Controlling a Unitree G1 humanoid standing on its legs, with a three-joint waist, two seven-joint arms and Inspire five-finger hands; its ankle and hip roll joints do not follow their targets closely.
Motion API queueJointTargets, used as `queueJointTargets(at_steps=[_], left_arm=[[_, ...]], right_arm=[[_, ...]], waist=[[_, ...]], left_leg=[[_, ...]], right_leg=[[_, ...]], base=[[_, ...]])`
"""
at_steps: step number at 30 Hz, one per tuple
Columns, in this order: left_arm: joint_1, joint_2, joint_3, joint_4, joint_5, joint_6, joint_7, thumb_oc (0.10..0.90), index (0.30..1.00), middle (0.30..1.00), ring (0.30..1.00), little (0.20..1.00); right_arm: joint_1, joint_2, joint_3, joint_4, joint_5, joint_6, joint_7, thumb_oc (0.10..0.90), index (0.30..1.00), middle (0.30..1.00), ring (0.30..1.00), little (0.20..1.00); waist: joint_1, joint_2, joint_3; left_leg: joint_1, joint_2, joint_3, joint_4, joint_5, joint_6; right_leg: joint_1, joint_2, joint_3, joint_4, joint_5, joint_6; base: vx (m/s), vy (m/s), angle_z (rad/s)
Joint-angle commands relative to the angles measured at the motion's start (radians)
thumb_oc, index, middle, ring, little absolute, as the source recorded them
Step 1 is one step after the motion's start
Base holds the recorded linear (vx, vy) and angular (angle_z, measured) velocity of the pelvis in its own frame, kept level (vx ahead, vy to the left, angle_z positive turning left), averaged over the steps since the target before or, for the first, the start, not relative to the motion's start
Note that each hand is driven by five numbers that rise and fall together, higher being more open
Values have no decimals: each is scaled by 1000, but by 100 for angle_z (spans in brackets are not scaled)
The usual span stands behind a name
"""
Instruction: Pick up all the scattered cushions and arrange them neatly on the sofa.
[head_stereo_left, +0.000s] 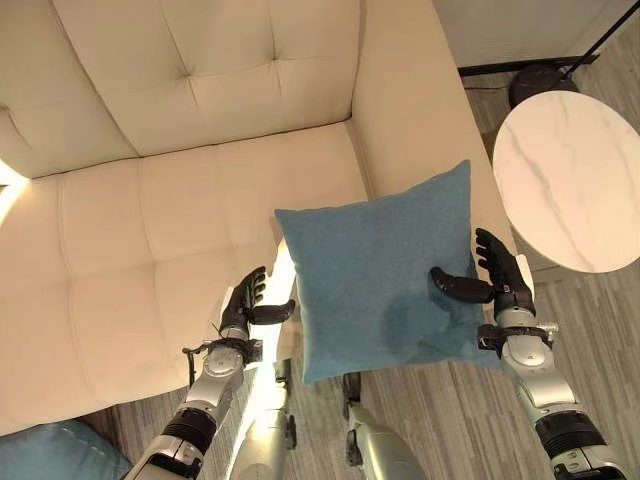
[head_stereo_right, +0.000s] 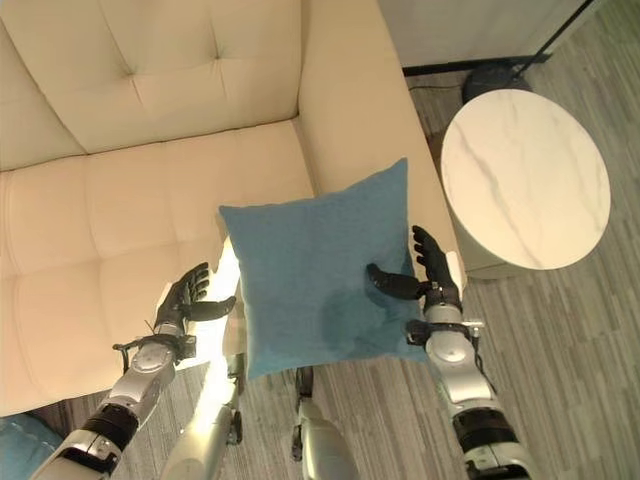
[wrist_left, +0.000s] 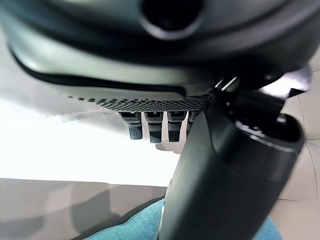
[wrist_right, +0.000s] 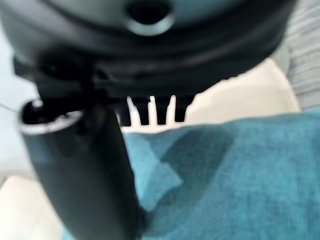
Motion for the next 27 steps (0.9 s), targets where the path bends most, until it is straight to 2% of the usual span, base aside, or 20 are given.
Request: queueJointTargets(at_steps=[1,6,13,19,20,22,27], left_arm=[[-53,-36,-23,-17,-5,-69,7,800,900,900,900,900],[-116,-35,-51,3,-39,-74,14,800,900,900,900,900],[-197,-65,-58,0,-184,-110,20,800,900,900,900,900],[-234,-117,-81,-3,-258,-124,24,800,900,900,900,900],[-238,-132,-86,-7,-278,-129,24,800,900,900,900,900],[-237,-191,-123,-71,-364,-142,13,800,900,900,900,900],[-227,-217,-150,-135,-421,-148,-3,800,900,900,900,900]], right_arm=[[-24,-41,-51,3,-40,-40,-75,800,900,900,900,900],[-90,-31,-17,90,13,-52,-77,800,900,900,900,900],[-188,12,68,135,57,-61,-72,800,900,900,900,900],[-207,81,108,109,70,-73,-70,800,900,900,900,900],[-208,100,117,103,75,-76,-70,800,900,900,900,900],[-186,192,159,41,94,-89,-60,800,900,900,900,900],[-162,248,191,0,131,-101,-38,800,900,900,900,900]], waist=[[1,-26,-92],[0,-20,-70],[3,-21,-38],[1,-24,-32],[0,-24,-33],[-3,-27,-33],[-5,-24,-31]], left_leg=[[-32,-10,-44,124,-170,-18],[-74,-12,-48,138,-165,-21],[-157,-11,-50,191,-166,-28],[-176,-6,-51,212,-172,-30],[-177,-6,-50,215,-174,-30],[-164,-3,-51,216,-180,-30],[-149,-1,-52,215,-181,-30]], right_leg=[[-107,-77,-35,46,33,52],[-153,-81,-35,68,33,50],[-233,-84,-29,97,38,45],[-250,-80,-22,104,36,40],[-249,-79,-21,103,36,40],[-235,-74,-14,96,36,37],[-219,-70,-11,92,30,32]], base=[[0,0,0],[-35,-10,-1],[-41,-23,-4],[-13,-14,-7],[-8,-32,-1],[-10,-45,-2],[-9,-12,0]])
